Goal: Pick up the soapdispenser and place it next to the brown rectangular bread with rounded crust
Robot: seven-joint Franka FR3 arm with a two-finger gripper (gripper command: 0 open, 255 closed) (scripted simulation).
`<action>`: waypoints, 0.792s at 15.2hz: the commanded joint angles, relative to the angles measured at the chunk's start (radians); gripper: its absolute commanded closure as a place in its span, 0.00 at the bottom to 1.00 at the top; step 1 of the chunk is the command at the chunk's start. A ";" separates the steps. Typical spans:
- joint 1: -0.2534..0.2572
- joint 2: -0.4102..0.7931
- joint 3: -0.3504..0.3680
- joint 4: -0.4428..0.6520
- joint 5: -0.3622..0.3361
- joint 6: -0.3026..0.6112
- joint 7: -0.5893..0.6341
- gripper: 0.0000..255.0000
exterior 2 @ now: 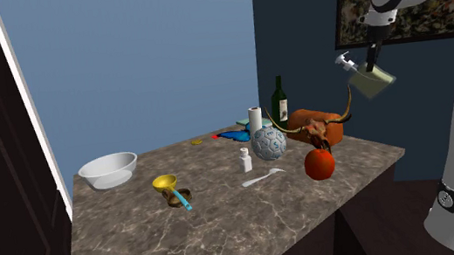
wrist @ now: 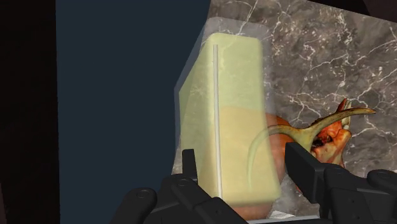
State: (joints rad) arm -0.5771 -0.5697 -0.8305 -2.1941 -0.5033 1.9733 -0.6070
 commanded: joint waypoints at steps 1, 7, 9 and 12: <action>-0.002 0.000 -0.007 -0.024 -0.007 0.025 0.005 1.00; -0.004 0.011 -0.040 -0.091 -0.025 0.105 0.014 1.00; -0.003 0.018 -0.053 -0.112 -0.031 0.133 0.017 1.00; -0.001 0.029 -0.073 -0.141 -0.039 0.175 0.020 1.00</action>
State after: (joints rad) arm -0.5780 -0.5426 -0.8977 -2.3270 -0.5398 2.1362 -0.5871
